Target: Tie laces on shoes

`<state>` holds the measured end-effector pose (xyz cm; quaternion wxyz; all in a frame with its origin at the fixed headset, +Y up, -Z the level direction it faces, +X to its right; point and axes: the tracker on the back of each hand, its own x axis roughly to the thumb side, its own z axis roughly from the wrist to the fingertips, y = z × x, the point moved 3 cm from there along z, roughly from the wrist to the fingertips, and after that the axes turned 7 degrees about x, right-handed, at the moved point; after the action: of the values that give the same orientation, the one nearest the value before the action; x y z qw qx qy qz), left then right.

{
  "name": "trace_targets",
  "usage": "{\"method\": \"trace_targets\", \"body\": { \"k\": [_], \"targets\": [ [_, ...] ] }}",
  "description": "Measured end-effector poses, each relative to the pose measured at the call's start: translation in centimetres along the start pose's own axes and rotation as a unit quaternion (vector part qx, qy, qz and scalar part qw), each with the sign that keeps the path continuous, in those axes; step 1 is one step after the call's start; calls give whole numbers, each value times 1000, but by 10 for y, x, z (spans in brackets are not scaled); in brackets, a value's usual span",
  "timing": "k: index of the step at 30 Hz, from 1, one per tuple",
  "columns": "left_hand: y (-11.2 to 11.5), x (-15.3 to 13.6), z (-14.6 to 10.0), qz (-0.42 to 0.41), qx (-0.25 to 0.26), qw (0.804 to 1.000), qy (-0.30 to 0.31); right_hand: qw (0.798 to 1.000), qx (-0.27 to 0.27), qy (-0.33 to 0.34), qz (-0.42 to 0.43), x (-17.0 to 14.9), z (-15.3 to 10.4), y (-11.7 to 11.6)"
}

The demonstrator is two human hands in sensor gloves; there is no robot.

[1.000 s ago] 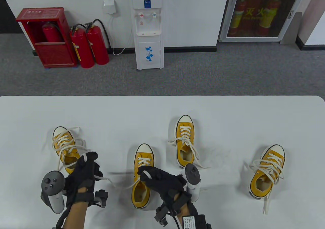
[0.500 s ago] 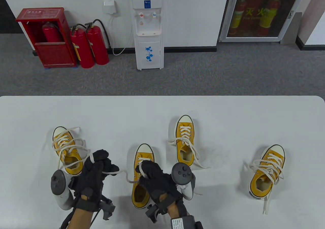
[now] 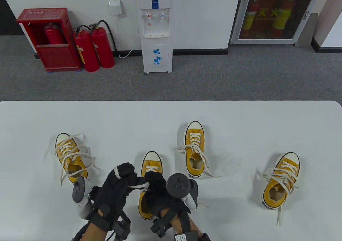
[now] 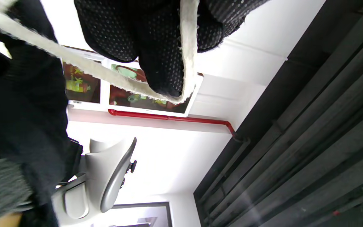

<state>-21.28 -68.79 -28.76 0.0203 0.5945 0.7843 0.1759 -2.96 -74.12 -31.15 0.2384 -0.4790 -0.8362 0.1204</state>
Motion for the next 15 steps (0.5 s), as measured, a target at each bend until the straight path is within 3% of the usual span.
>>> {"method": "trace_targets", "body": {
  "k": [7, 15],
  "targets": [
    [-14, -3, 2, 31, 34, 999, -10, 999, 10, 11, -36, 6, -1, -4],
    [-38, -33, 9, 123, 86, 986, -80, 1000, 9, 14, 15, -1, -1, 1]
  ]
}}
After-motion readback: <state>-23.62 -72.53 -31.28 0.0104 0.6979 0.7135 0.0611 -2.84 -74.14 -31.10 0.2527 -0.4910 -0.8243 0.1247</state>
